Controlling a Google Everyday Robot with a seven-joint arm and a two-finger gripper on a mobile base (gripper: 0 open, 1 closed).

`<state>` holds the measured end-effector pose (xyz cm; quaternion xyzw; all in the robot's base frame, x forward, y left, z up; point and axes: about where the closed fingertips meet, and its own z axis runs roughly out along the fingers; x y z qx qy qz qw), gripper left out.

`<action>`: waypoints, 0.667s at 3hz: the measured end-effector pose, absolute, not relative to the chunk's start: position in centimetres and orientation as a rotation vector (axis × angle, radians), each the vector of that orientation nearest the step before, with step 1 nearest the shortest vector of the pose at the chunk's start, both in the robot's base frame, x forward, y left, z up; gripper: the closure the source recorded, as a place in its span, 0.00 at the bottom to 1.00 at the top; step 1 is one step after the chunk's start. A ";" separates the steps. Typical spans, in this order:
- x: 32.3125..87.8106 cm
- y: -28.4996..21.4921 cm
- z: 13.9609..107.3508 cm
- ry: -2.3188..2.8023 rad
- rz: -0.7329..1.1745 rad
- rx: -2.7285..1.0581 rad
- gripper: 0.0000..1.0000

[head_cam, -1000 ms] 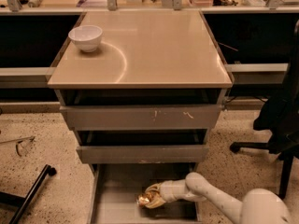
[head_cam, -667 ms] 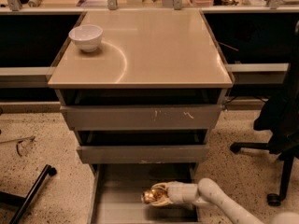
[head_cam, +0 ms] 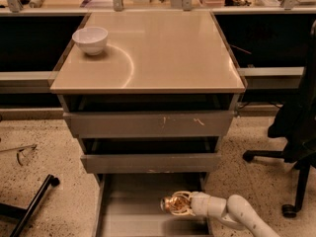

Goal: Pick orange can from bottom drawer and place on counter

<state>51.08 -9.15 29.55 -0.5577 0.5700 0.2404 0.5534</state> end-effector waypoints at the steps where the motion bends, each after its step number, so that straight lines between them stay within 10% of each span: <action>1: 51.1 -9.0 29.6 1.345 0.571 -1.320 1.00; 2: 52.0 -9.4 33.3 1.326 0.549 -1.319 1.00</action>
Offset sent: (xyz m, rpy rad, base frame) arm 0.0241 -0.0154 0.0989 -0.0011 -0.0707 -0.0173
